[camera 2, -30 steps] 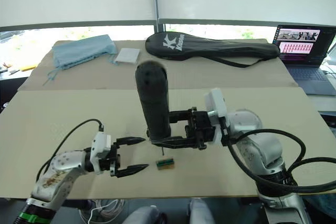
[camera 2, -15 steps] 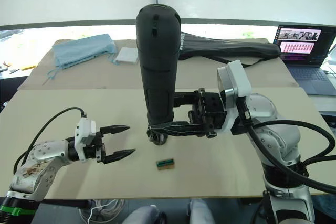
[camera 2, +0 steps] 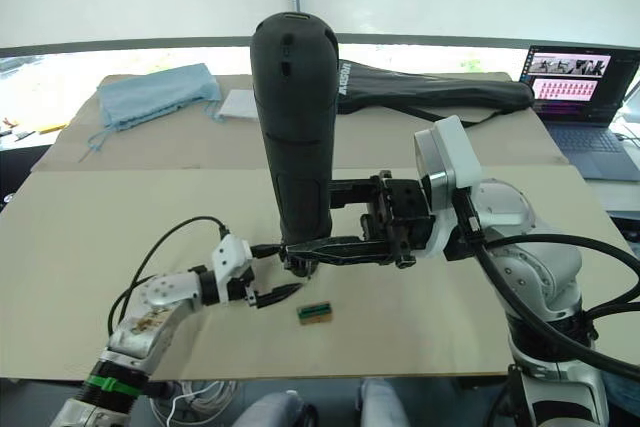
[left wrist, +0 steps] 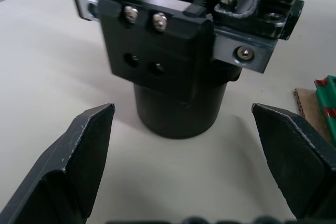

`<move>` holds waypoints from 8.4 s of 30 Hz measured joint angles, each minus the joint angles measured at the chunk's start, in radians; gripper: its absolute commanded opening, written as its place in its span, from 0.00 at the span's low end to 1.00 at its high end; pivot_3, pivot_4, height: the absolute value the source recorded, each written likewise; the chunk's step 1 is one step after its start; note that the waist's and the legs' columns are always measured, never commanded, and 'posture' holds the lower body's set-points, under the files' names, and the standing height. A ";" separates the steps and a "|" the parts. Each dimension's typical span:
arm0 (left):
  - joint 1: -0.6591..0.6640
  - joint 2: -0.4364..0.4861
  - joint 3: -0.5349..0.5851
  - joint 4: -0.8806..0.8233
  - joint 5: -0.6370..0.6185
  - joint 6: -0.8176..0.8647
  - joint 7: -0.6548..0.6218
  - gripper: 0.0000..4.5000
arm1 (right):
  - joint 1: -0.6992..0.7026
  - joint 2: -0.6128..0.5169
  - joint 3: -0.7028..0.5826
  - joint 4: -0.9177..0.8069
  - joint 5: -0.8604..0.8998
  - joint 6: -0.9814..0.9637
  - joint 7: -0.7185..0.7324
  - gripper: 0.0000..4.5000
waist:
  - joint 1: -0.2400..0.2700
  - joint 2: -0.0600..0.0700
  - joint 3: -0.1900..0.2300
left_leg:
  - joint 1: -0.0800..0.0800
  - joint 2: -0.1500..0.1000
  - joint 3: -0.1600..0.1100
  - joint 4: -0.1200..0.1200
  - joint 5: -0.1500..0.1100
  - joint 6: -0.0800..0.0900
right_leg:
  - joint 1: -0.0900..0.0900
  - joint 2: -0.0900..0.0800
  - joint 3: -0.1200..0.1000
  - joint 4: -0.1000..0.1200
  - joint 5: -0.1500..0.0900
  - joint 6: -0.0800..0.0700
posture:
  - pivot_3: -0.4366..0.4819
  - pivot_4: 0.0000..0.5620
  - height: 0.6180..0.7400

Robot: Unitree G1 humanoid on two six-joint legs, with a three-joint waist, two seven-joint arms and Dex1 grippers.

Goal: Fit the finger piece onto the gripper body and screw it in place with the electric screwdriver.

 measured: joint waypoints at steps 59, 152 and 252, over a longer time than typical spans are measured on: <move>-0.091 -0.022 0.044 0.188 -0.007 -0.111 -0.139 0.99 | 0.052 -0.062 -0.032 -0.021 0.013 0.024 -0.027 0.42 | -0.001 0.000 0.000 | -0.002 0.001 -0.001 0.006 0.000 0.000 | 0.001 0.000 0.002 0.002 0.000 0.000 | 0.48 0.27 1.00; -0.087 -0.050 -0.008 0.120 0.056 -0.055 -0.001 0.52 | -0.274 0.252 0.198 0.232 -0.282 0.080 -0.114 0.42 | -0.014 0.001 -0.001 | -0.002 0.001 -0.001 0.006 0.000 0.000 | -0.001 0.001 -0.002 0.003 0.001 -0.001 | 0.48 0.27 1.00; -0.061 -0.048 -0.004 0.100 0.056 -0.055 0.006 0.52 | -0.200 0.317 0.254 0.280 -0.424 0.007 -0.057 0.42 | -0.025 0.001 -0.001 | -0.001 0.001 -0.001 0.006 0.000 0.000 | 0.000 0.001 -0.003 0.003 0.001 -0.001 | 0.48 0.27 1.00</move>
